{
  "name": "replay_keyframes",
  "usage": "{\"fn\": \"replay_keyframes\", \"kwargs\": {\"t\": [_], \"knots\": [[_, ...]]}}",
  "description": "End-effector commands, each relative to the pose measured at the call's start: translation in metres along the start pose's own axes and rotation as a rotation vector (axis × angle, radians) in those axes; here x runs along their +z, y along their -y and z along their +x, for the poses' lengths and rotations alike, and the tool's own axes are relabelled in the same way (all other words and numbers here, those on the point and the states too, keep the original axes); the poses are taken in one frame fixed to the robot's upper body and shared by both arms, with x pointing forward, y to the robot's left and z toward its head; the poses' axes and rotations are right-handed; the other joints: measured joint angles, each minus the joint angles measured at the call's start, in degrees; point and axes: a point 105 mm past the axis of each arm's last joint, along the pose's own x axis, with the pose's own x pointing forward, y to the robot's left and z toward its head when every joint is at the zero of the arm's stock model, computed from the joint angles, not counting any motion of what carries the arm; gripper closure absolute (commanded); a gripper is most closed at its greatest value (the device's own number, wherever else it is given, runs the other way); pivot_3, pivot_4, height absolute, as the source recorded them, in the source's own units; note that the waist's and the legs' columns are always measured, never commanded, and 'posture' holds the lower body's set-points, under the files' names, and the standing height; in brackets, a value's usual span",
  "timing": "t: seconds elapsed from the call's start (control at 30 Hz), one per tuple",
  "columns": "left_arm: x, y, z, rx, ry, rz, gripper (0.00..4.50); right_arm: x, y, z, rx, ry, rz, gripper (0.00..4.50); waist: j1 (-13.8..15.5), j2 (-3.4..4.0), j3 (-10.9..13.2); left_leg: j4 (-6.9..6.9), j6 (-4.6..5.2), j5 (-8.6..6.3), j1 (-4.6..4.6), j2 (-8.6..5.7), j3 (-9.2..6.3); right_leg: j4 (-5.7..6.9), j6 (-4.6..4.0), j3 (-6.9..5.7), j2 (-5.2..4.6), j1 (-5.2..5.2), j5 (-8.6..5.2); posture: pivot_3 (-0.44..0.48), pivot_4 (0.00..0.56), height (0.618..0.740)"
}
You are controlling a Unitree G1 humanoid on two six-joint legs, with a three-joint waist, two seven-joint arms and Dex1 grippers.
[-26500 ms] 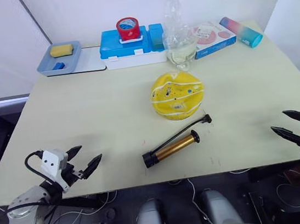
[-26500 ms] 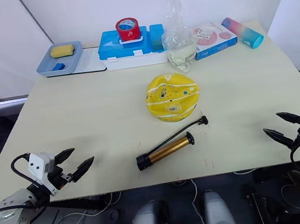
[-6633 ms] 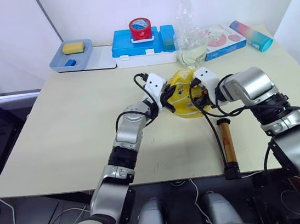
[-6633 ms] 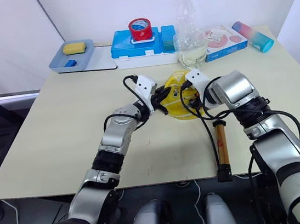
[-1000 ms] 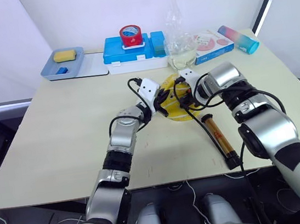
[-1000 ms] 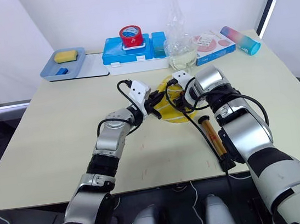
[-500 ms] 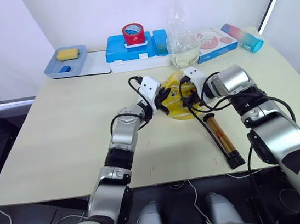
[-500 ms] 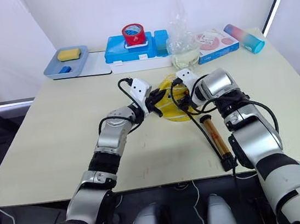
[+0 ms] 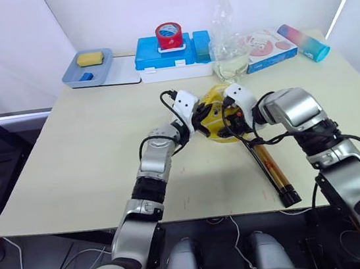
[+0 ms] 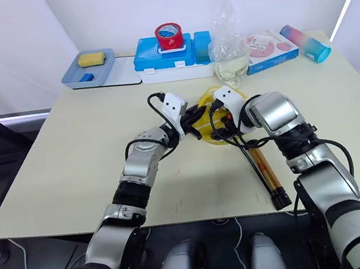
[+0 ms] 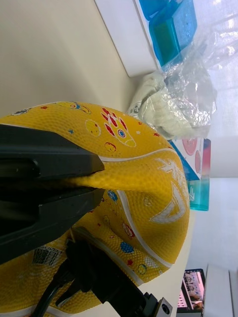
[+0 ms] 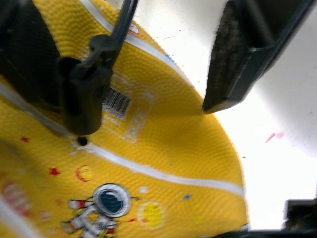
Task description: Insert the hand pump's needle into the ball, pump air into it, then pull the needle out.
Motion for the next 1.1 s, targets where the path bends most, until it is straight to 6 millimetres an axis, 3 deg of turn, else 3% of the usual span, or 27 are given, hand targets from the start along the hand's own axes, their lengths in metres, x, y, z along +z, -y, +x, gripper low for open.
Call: {"fn": "replay_keyframes", "kwargs": {"t": [0.03,0.47,0.97,1.07,1.1], "knots": [[-0.039,0.018,0.002,-0.055,-0.133,-0.053,4.5,-0.002,0.011,-0.017,-0.06,0.101,-0.035,0.52,0.08,0.0,0.0,0.0,0.0,0.0,-0.02,0.0,-0.02,-0.04,0.05,-0.01,0.0,0.01,0.03,0.0,0.15,0.739],[-0.04,0.017,0.001,-0.05,-0.131,-0.052,4.5,-0.004,0.011,-0.032,-0.095,0.33,0.077,0.52,0.49,-0.01,0.04,0.0,0.01,0.01,-0.15,-0.18,-0.15,-0.24,0.16,-0.13,0.02,0.02,0.1,0.0,0.15,0.739],[-0.04,0.017,0.001,-0.051,-0.135,-0.048,4.5,-0.008,0.012,-0.018,-0.107,0.341,0.209,0.52,0.37,-0.01,0.05,0.0,0.02,0.01,-0.15,-0.19,-0.14,-0.24,0.15,-0.13,0.04,0.03,0.12,0.0,0.15,0.739],[-0.041,0.017,0.0,-0.051,-0.138,-0.047,4.5,-0.007,0.012,-0.016,-0.111,0.342,0.213,1.36,0.31,-0.01,0.04,0.01,0.02,0.01,-0.14,-0.19,-0.13,-0.24,0.15,-0.13,0.04,0.04,0.12,0.0,0.15,0.739],[-0.042,0.017,0.0,-0.051,-0.139,-0.046,4.5,-0.007,0.013,-0.016,-0.113,0.342,0.215,1.85,0.29,-0.01,0.04,0.02,0.02,0.01,-0.14,-0.2,-0.11,-0.24,0.17,-0.11,0.04,0.04,0.13,0.0,0.15,0.739]]}}
